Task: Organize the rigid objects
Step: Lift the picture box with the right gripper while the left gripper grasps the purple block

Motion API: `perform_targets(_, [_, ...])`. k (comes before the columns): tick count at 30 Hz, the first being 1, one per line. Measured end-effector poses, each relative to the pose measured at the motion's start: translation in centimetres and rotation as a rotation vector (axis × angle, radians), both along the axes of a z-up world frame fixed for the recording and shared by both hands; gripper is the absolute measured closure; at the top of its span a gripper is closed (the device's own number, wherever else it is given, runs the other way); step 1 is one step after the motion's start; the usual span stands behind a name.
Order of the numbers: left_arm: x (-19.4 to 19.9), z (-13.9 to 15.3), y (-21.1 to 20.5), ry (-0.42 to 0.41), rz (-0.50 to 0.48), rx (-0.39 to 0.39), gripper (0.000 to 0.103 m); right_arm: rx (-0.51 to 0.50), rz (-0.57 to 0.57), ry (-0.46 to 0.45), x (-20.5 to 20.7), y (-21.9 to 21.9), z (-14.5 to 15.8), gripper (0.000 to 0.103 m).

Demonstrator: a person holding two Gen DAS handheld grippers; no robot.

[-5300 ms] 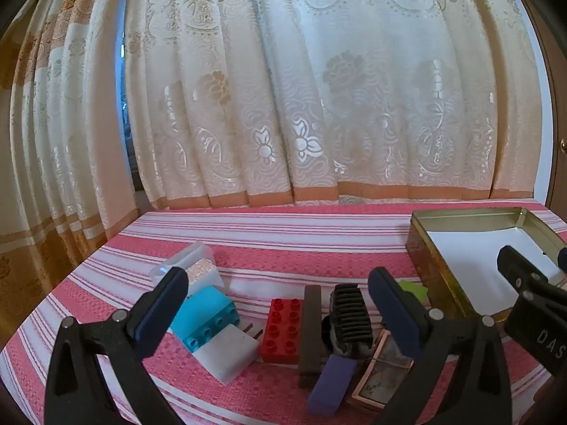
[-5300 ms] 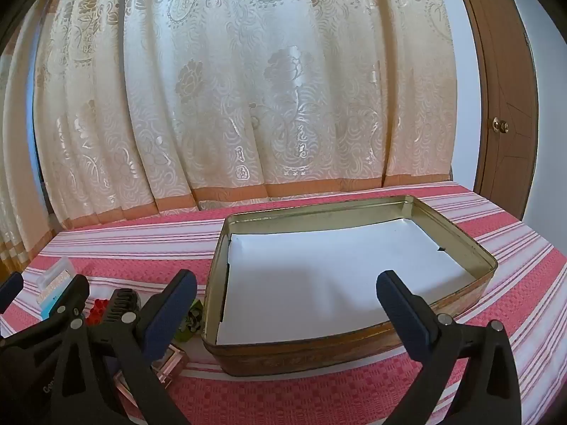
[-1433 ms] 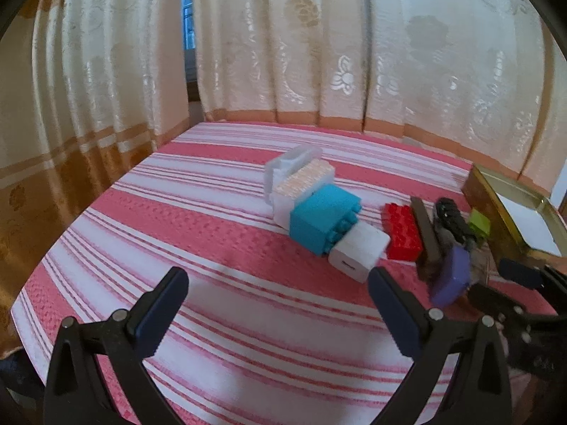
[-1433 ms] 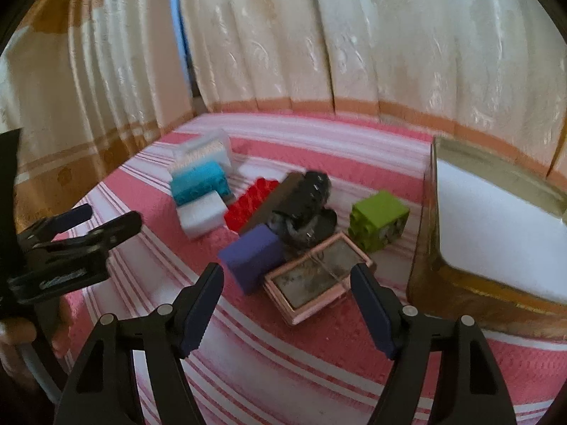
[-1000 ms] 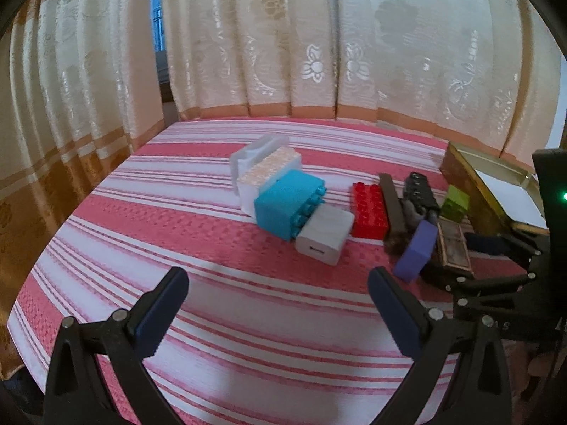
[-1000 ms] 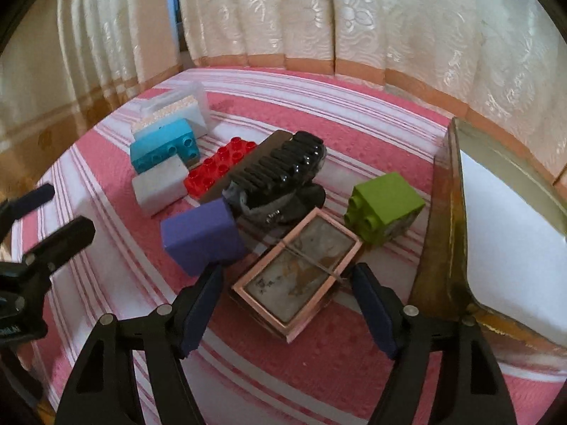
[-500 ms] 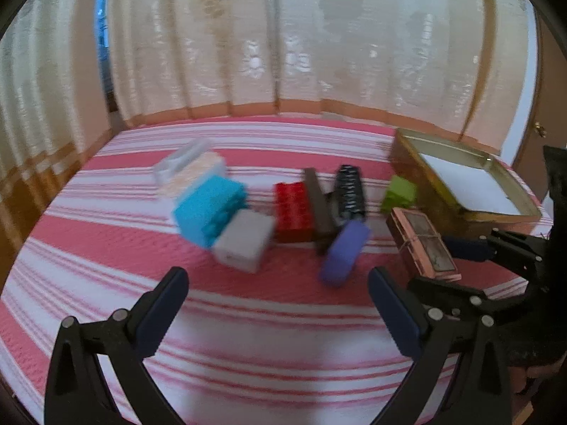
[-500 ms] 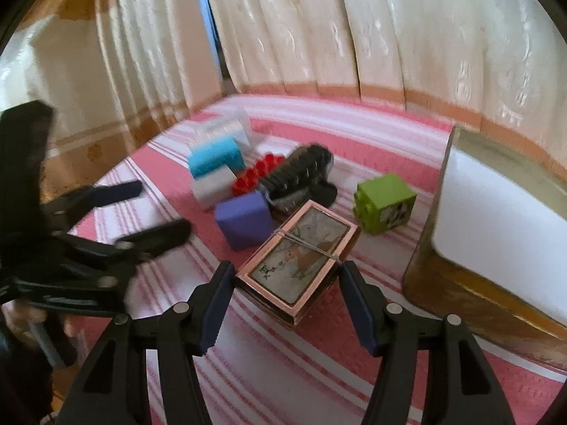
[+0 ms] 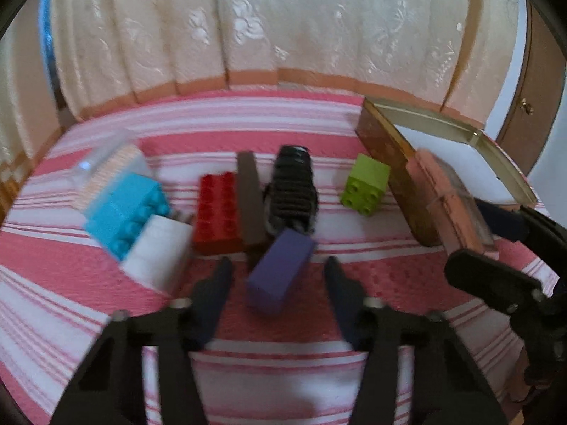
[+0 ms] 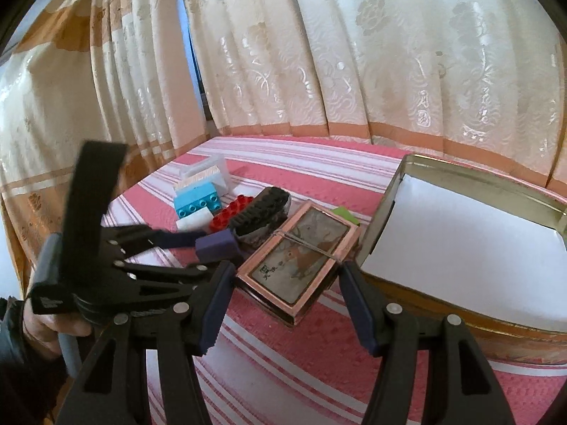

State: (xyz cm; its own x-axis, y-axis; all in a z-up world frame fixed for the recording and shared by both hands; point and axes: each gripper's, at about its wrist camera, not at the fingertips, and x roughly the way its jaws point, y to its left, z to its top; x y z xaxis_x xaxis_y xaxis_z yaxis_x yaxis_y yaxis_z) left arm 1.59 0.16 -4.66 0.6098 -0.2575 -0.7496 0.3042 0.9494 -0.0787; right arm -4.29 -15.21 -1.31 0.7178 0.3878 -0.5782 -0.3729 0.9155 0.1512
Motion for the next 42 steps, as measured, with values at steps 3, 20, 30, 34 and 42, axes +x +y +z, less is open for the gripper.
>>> perform_targets(3, [0.2,-0.1,-0.2,0.016,-0.008,-0.021,0.072,0.005,-0.016,0.000,0.2,-0.4,-0.1,0.040])
perform_targets(20, [-3.1,3.8,0.5,-0.140,-0.037,-0.150,0.085,0.056,-0.174,-0.133,-0.7,-5.6,2.4,0.040])
perform_targets(30, [-4.1,4.8,-0.4,-0.181,-0.082,-0.148,0.085,0.090,-0.244,-0.130,-0.7,-8.7,2.6,0.040])
perform_targets(34, [-4.8,5.5,0.2,-0.203,-0.088,-0.174,0.085,0.062,-0.233,-0.159,-1.3,-8.0,2.8,0.040])
perform_targets(42, [-5.6,7.8,-0.4,-0.264,-0.104,-0.179,0.085,0.068,-0.249,-0.162,-1.4,-8.4,3.0,0.040])
